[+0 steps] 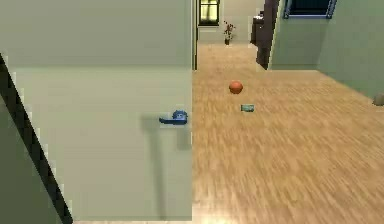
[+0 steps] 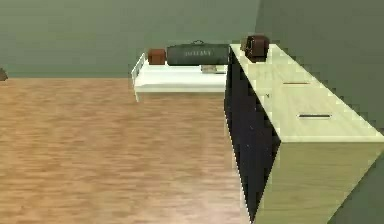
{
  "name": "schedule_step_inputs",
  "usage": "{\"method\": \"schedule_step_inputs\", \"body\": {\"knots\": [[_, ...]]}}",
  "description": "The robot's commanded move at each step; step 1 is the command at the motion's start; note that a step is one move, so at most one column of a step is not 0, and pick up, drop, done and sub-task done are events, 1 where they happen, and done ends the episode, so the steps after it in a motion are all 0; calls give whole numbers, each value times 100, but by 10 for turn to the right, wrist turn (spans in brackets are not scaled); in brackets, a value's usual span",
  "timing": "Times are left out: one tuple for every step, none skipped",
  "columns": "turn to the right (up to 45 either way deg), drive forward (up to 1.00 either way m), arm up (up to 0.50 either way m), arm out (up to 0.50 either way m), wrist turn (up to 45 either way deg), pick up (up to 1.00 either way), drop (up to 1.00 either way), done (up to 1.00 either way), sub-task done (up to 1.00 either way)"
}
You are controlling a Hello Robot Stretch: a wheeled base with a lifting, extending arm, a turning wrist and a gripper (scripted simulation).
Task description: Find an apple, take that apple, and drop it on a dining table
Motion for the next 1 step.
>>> {"method": "schedule_step_inputs", "body": {"knots": [[-450,0,0,0,0,0,0,0,0]]}}
